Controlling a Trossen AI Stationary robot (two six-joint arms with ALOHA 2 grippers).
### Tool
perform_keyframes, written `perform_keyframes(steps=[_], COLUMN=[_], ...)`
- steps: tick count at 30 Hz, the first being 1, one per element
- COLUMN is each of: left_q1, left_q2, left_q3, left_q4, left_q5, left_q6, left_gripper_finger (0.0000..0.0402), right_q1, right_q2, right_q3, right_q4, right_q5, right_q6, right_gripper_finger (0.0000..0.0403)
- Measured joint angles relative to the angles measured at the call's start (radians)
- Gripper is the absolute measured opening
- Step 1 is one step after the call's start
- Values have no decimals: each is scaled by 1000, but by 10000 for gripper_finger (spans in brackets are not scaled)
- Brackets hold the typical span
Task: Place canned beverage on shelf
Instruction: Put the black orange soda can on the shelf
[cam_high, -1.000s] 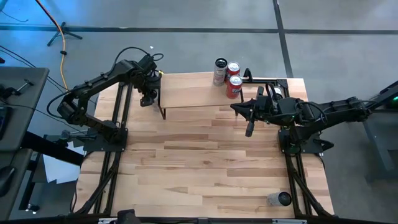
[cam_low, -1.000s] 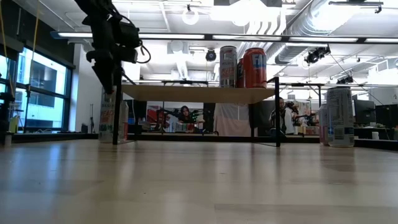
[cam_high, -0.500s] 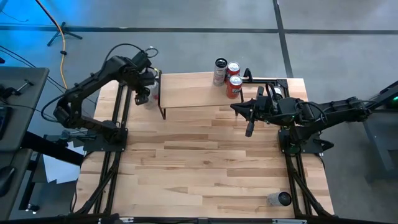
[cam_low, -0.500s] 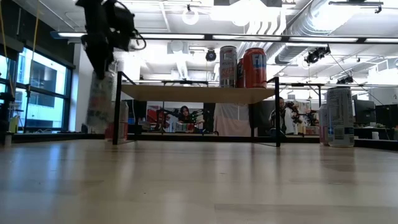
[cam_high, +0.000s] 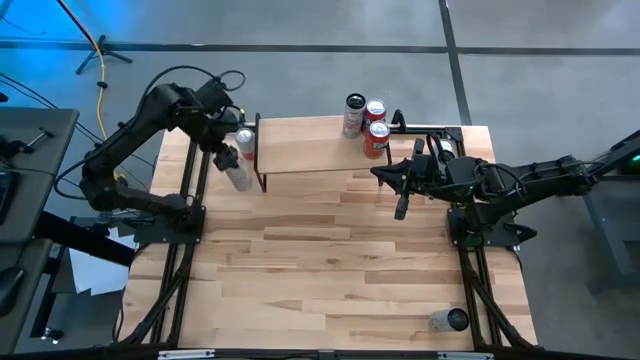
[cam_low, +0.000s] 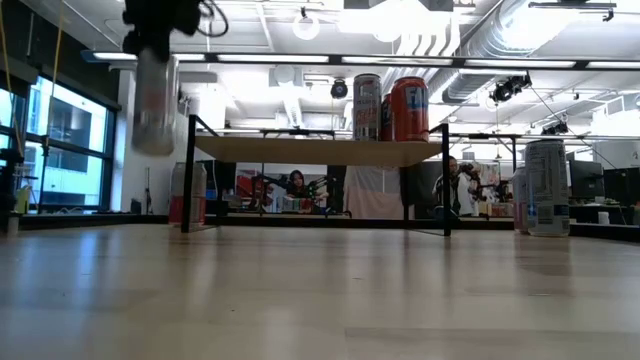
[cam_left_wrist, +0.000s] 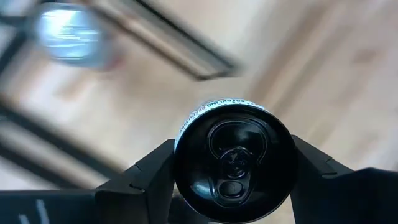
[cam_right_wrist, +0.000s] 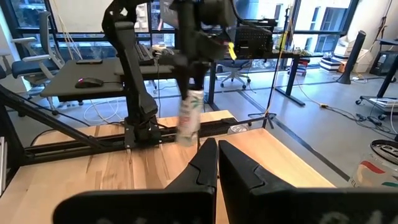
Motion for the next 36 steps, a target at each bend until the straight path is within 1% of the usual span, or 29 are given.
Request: perform_keyframes(steps=[3, 5, 10, 13, 16, 19, 23, 25, 29, 31, 34, 36], left_q1=[-59, -104, -250, -337, -392, -402, -386, -367, -324, -304, -286, -273], left_q2=[-35, -63, -100, -98, -52, 40, 189, 267, 406, 466, 510, 532], left_q3=[25, 43, 82, 108, 168, 294, 502, 606, 779, 832, 837, 837], left_q4=[-4, -1, 25, 125, 208, 191, 134, 99, 20, -8, 12, -5], left_q5=[103, 144, 157, 145, 142, 116, -25, -74, -103, -103, -104, -108], left_q6=[-95, -148, -273, -360, -400, -359, -229, -163, -76, -51, -42, -30], left_gripper_finger=[192, 192, 192, 192, 192, 192, 192, 192, 192, 192, 192, 192], right_q1=[0, 0, 0, 0, 0, 0, 0, 0, 0, 0, 0, 0], right_q2=[0, 0, 0, 0, 0, 0, 0, 0, 2, 8, 22, 36], right_q3=[0, 0, 0, 0, 0, 0, 0, 0, 0, 0, 0, 0], right_q4=[0, 0, -5, -7, -6, -6, -3, -3, -3, -4, -3, -6], right_q5=[0, 0, 0, 0, 0, 0, 0, 0, 0, 0, 0, 0], right_q6=[-2, -2, -2, -2, -2, 2, 7, 29, 70, 90, 117, 129], right_gripper_finger=[0, 0, 0, 0, 0, 0, 0, 0, 0, 0, 0, 0])
